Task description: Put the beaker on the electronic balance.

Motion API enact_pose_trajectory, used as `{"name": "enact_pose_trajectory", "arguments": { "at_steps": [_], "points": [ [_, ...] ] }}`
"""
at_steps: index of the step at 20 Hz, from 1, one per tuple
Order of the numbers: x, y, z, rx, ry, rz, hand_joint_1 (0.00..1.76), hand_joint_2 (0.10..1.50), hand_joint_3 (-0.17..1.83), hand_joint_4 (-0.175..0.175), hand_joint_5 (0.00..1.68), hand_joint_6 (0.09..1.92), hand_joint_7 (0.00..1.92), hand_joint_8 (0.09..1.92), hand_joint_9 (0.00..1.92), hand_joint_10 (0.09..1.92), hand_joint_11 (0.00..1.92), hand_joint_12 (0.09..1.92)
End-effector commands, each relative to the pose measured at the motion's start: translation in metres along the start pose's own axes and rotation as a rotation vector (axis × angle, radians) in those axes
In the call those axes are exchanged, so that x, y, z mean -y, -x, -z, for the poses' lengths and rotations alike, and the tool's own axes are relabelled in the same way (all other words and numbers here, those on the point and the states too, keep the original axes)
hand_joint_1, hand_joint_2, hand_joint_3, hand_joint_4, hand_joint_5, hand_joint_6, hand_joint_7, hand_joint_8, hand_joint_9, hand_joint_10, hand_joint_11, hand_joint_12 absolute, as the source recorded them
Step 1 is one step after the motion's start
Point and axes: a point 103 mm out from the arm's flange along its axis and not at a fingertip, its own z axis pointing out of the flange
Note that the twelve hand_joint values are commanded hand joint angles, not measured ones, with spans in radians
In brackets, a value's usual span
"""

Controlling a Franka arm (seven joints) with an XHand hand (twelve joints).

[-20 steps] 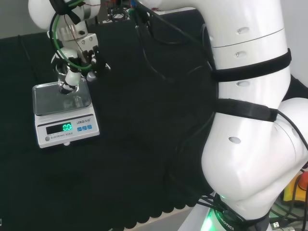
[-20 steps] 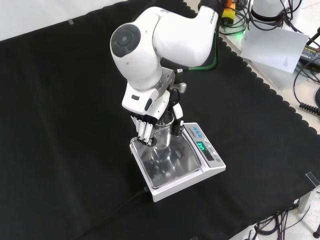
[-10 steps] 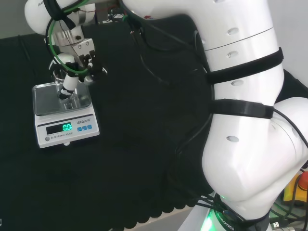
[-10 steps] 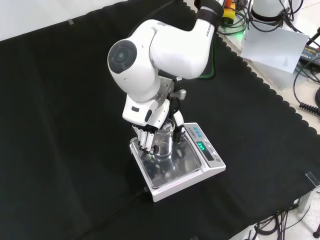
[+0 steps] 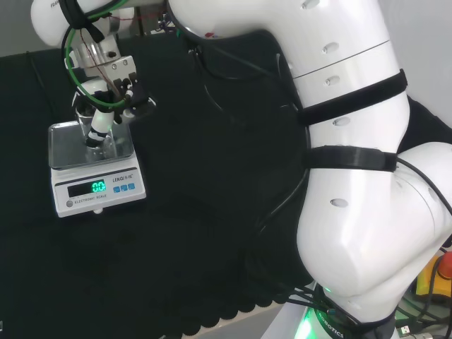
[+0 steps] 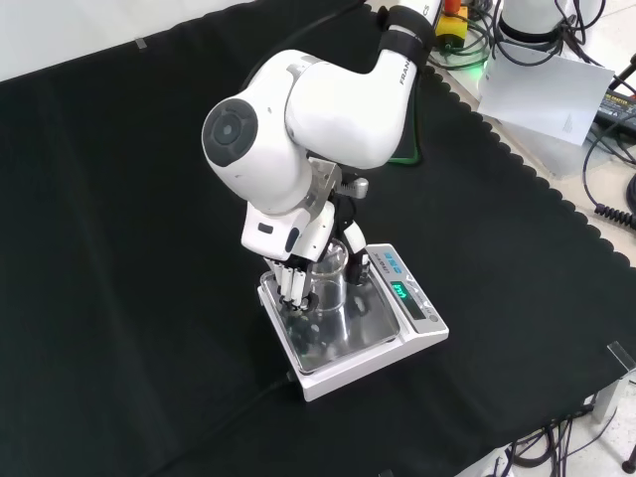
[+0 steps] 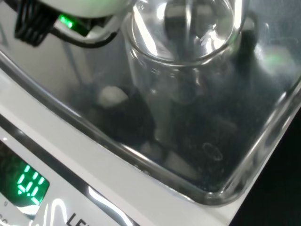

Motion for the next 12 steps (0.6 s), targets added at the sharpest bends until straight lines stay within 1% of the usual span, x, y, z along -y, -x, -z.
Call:
{"name": "enact_pose_trajectory", "arguments": {
  "at_steps": [1,3,4,6,7,9,12],
  "points": [
    [0.005,0.001,0.006,-0.019,-0.006,0.016,0.95,0.51,0.81,-0.020,0.29,0.80,0.43,0.96,0.86,0.64,0.75,1.17],
    [0.007,0.000,0.011,-0.019,0.007,0.018,0.84,0.51,0.67,-0.008,0.19,0.45,0.24,0.85,0.67,0.66,0.54,1.31],
    [0.009,0.000,0.014,-0.019,0.014,0.019,0.79,0.53,0.61,-0.004,0.15,0.31,0.16,0.80,0.58,0.69,0.46,1.35],
    [0.013,0.001,0.019,-0.028,0.038,0.020,0.73,0.55,0.49,0.002,0.08,0.12,0.04,0.68,0.42,0.76,0.34,1.41],
    [0.016,0.002,0.023,-0.032,0.050,0.021,0.71,0.56,0.45,0.005,0.05,0.09,0.02,0.61,0.37,0.79,0.29,1.43],
    [0.021,0.002,0.031,-0.032,0.066,0.020,0.69,0.58,0.40,0.010,0.01,0.09,0.00,0.49,0.30,0.82,0.24,1.44],
    [0.032,0.003,0.046,-0.031,0.096,0.016,0.66,0.59,0.34,0.015,0.00,0.09,0.00,0.36,0.23,0.84,0.18,1.47]
  ]
}}
